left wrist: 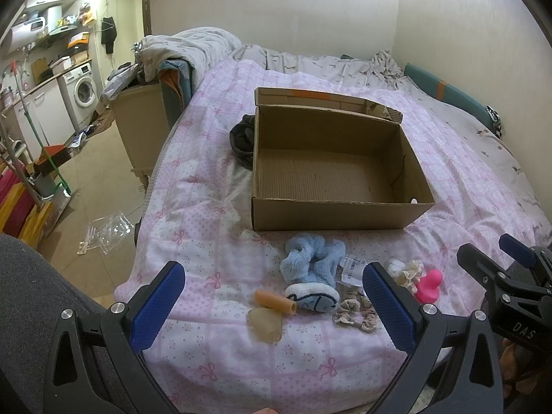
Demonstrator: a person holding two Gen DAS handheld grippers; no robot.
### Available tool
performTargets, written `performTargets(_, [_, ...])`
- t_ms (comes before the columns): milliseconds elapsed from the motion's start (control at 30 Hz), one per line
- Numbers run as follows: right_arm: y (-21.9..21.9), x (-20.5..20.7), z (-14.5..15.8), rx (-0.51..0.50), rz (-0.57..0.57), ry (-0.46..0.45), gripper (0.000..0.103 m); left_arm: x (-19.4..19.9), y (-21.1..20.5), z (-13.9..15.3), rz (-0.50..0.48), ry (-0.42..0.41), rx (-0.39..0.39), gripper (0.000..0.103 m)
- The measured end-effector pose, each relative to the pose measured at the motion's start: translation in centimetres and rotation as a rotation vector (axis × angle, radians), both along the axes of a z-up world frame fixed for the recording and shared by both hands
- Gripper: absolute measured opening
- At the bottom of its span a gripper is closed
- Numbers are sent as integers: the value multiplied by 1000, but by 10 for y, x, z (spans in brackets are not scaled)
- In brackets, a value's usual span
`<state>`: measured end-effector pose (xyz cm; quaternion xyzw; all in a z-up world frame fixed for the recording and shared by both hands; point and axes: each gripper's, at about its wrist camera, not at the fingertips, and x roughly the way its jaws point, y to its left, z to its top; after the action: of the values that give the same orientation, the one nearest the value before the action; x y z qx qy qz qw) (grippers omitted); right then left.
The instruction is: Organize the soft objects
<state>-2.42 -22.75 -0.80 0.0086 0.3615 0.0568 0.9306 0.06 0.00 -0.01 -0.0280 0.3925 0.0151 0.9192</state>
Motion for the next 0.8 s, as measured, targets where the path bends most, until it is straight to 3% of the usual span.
performTargets(367, [-2,0,3,8,-7,-1,103,-5,-1,8,-6,-14,-5,103])
performTargets(800, [0,12,37,40,63,2,103,21,6,35,-22,45,-43,103])
